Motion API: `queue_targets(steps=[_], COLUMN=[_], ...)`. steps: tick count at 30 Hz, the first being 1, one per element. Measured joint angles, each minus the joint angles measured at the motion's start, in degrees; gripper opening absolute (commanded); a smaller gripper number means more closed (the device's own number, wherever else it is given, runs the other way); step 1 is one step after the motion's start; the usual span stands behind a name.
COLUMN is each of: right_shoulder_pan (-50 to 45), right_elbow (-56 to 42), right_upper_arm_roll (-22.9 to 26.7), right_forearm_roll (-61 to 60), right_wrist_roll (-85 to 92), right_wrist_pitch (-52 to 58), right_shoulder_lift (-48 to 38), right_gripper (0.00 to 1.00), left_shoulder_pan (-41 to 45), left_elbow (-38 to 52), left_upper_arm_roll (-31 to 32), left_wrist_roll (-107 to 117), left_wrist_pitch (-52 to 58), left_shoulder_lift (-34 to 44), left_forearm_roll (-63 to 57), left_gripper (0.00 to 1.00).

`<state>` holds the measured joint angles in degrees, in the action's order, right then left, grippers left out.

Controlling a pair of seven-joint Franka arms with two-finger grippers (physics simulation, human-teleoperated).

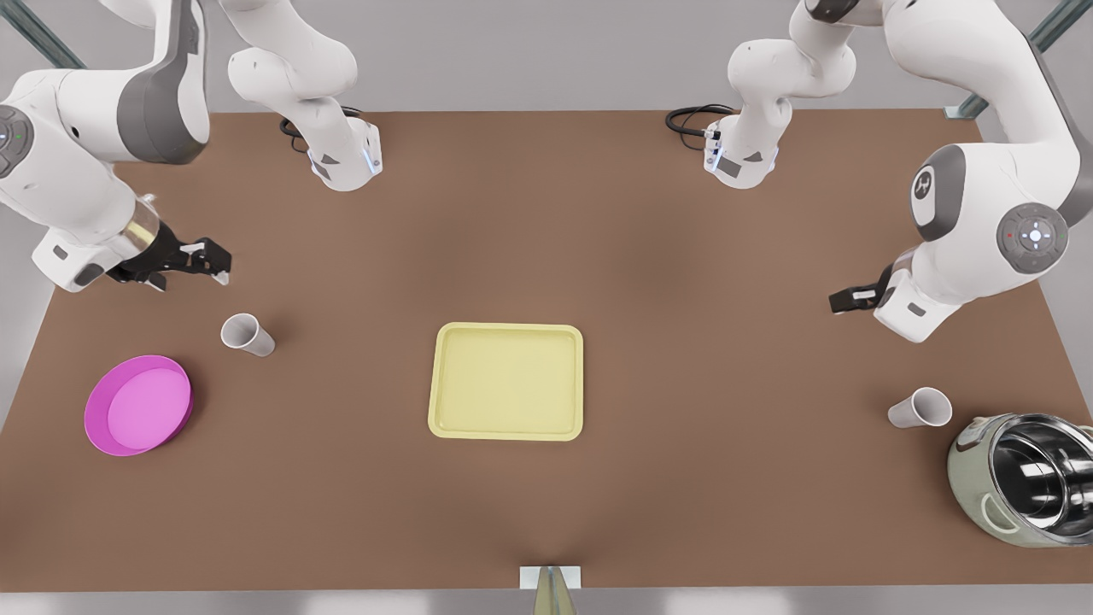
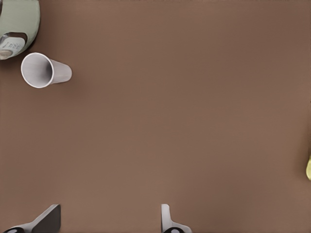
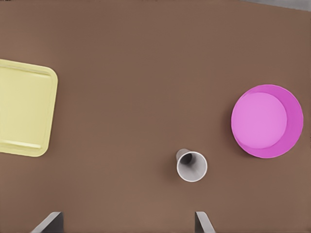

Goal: Use both arms to respectively pick up the white IKEA cups from the middle-left and middle-right positions, then place the white IKEA cups onto the middle-middle tray, ensuring that the cups remain upright and do not tip over

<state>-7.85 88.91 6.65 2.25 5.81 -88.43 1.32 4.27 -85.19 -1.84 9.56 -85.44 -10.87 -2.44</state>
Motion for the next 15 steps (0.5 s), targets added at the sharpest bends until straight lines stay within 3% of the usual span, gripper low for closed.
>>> queue_targets(steps=[3, 8, 15], right_shoulder_pan=[1.43, 7.82, 12.73], right_elbow=[0.45, 1.81, 17.22], right_upper_arm_roll=[0.14, 0.25, 0.20], right_forearm_roll=[-0.08, 0.25, -0.64], right_wrist_roll=[0.60, 1.53, 2.47], right_wrist_pitch=[-0.04, -1.32, -12.24], right_shoulder_lift=[1.12, 10.98, 11.09], right_gripper=[1.00, 1.00, 1.00], left_shoulder_pan=[-0.18, -12.25, -18.62], left_elbow=[0.10, 8.38, 10.62], left_upper_arm_roll=[-0.29, -0.44, -0.55], left_wrist_roll=[-0.03, -1.30, -4.52], left_wrist_pitch=[-0.84, -8.59, -23.55], left_shoulder_lift=[-2.11, -19.32, -30.60], left_forearm_roll=[-0.01, -0.44, -1.99], left_gripper=[1.00, 1.00, 1.00])
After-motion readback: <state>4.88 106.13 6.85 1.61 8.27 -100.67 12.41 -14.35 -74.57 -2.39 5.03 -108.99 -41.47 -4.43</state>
